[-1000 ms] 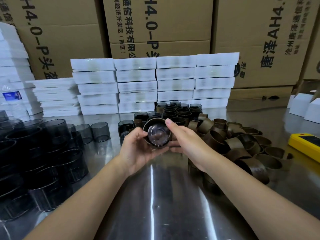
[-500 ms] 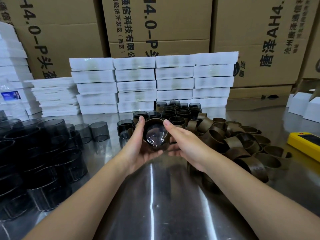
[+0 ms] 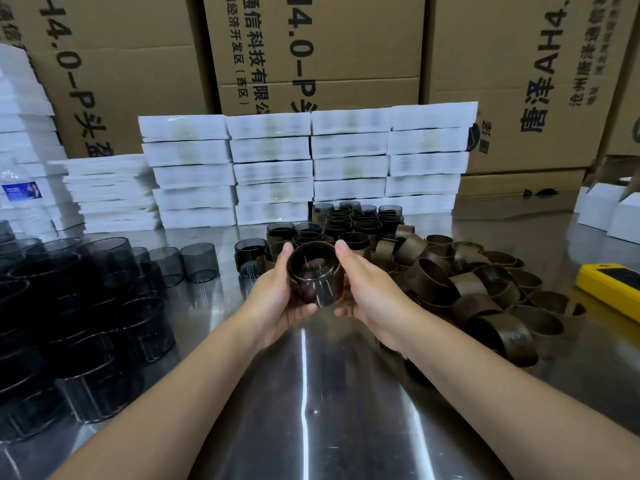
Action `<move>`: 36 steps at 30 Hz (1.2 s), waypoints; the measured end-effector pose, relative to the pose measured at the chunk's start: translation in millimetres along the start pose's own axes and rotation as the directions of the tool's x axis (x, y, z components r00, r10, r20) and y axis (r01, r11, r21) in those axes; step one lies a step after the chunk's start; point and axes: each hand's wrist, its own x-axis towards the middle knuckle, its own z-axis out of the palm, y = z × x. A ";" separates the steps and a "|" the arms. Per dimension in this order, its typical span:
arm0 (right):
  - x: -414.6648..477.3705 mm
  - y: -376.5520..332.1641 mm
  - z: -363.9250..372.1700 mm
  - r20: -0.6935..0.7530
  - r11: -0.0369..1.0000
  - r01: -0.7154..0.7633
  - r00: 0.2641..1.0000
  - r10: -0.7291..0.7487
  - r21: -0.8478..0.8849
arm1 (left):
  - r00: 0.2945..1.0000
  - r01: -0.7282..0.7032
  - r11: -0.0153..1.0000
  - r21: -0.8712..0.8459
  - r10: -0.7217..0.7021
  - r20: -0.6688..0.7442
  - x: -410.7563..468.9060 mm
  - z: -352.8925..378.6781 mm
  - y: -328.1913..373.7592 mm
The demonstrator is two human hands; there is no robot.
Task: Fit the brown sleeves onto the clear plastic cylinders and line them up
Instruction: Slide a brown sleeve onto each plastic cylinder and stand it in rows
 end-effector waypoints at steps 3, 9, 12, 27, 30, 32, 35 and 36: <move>-0.2 0.4 2.6 -0.016 1.000 -0.015 1.000 0.016 0.008 | 1.000 -0.006 1.000 -0.009 0.005 -0.029 0.6 1.1 -1.1; -1.2 1.0 2.9 -0.041 0.998 -0.064 0.997 0.064 -0.008 | 0.999 0.032 0.998 -0.054 -0.032 -0.003 -1.1 3.2 -1.6; -0.8 1.6 2.2 -0.038 0.998 -0.061 0.997 0.061 0.006 | 0.999 0.027 0.999 -0.021 -0.027 -0.025 -2.4 2.4 -0.3; 2.4 2.3 -3.2 -0.050 0.999 0.030 0.998 -0.032 -0.037 | 0.999 0.047 0.999 0.018 -0.047 0.006 -6.2 4.5 7.7; 4.6 2.5 -4.4 -0.065 0.998 0.034 0.997 -0.037 -0.057 | 0.999 0.049 0.999 0.012 -0.049 -0.012 -5.7 4.1 7.7; 5.7 3.0 -4.7 -0.078 0.996 0.040 0.996 -0.047 -0.084 | 0.999 0.046 0.999 0.010 -0.046 -0.018 -5.2 3.7 7.3; 6.2 3.2 -5.7 -0.098 0.988 0.052 0.993 -0.067 -0.148 | 0.999 0.042 0.999 0.007 -0.042 -0.027 -4.7 2.7 6.8; 6.2 3.5 -5.8 -0.101 0.985 0.054 0.992 -0.071 -0.161 | 0.999 0.041 0.999 0.009 -0.041 -0.027 -3.7 1.9 6.2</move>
